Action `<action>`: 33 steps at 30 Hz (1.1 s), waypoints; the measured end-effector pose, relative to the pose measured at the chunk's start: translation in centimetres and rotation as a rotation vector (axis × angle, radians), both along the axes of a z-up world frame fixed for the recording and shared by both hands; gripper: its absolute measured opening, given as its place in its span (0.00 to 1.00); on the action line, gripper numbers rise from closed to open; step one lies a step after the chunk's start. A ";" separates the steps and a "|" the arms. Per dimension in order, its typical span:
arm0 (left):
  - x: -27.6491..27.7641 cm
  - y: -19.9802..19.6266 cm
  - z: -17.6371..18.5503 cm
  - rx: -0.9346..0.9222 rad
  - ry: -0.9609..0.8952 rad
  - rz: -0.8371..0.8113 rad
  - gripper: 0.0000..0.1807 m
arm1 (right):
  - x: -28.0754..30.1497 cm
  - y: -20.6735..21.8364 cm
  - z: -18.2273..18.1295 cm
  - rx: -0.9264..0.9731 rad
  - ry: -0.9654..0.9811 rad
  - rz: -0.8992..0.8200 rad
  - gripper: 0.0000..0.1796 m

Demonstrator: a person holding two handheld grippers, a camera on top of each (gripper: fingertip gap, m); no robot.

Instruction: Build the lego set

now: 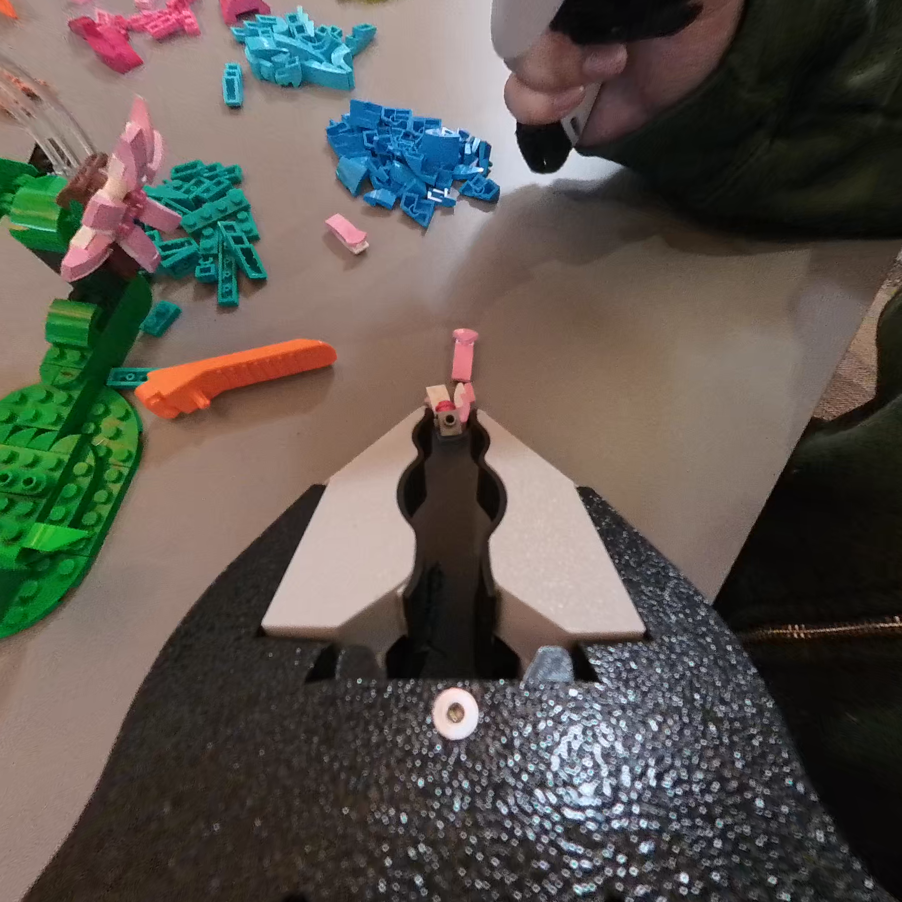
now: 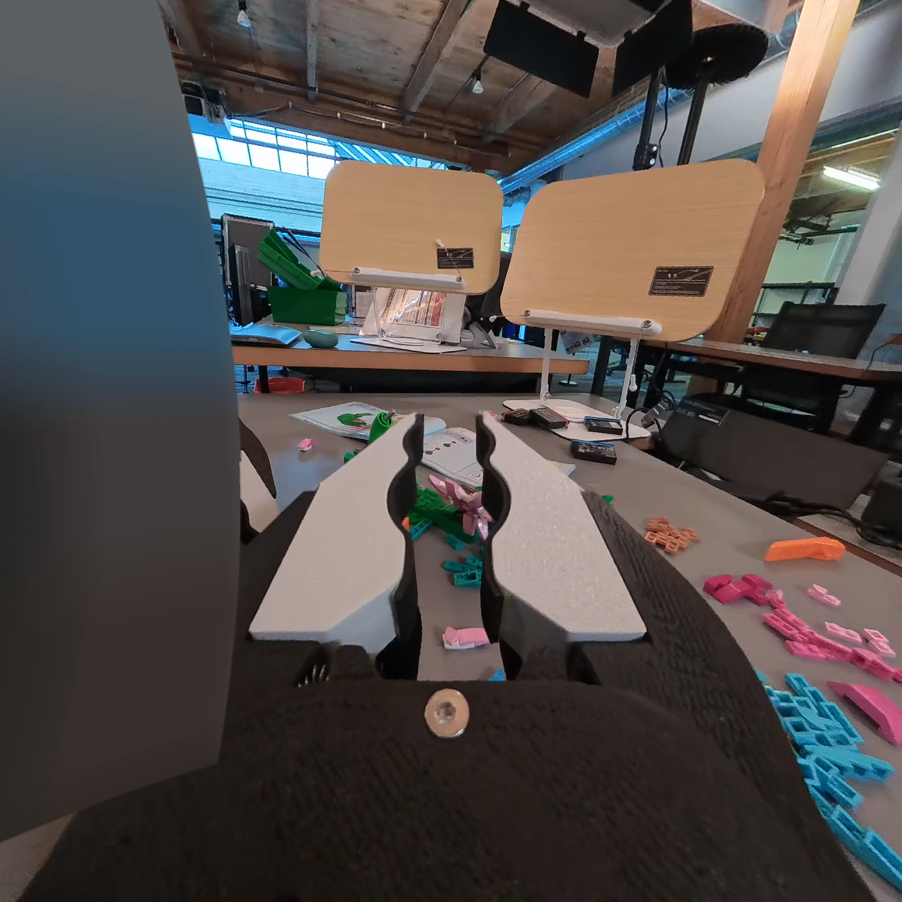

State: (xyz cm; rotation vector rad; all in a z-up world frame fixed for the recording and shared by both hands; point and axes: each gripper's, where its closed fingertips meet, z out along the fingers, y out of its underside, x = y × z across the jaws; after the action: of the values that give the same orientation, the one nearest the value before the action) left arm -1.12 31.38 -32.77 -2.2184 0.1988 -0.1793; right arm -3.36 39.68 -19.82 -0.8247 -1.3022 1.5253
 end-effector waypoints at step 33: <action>0.8 -1.8 2.6 0.090 0.095 -0.011 0.29 | 3.4 -5.9 -9.8 0.608 -0.491 0.543 0.09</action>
State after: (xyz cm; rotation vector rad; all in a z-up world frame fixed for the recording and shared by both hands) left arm -0.35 29.55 -30.16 -2.1383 0.2661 -0.0690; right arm 0.04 33.78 -29.66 -0.4691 -2.3502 1.2129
